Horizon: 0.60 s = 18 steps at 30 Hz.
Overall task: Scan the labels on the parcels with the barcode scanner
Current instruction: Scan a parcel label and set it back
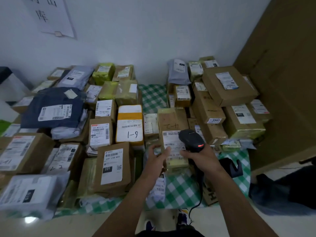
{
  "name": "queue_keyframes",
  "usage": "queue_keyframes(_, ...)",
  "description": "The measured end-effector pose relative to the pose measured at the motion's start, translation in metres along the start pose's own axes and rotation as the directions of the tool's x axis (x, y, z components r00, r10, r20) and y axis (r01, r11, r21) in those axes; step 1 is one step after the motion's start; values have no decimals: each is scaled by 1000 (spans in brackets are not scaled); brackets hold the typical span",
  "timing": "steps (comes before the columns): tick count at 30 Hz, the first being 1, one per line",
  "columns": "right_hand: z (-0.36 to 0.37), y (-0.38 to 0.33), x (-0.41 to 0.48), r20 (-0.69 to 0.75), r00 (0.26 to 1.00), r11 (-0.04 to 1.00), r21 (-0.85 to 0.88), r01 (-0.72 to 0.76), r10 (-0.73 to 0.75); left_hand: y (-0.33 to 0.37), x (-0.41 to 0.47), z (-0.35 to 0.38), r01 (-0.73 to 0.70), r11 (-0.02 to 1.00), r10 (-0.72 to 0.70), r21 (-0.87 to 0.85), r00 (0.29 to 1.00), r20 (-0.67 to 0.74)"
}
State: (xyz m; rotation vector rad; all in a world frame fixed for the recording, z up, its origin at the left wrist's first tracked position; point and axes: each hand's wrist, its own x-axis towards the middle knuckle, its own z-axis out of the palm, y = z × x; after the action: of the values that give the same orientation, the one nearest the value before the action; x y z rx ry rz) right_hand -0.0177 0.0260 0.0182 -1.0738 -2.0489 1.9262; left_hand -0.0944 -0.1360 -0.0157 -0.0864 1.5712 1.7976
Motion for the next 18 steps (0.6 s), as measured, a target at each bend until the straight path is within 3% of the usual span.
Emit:
queue_keyframes(7,-1,-44,-12,67,983,982,-72,177,-172,44,5,-25,-128,991,130,-24,989,69)
queue_keyframes(11,-1,-64,-16,87,967,960,-133,248,-238,65,17,-37,-238,971,234,-36,968,-88)
queue_keyframes(18,22,-74,-18,251,950,910,-323,262,-185,108,42,-70,-425,898,440,113,863,-248)
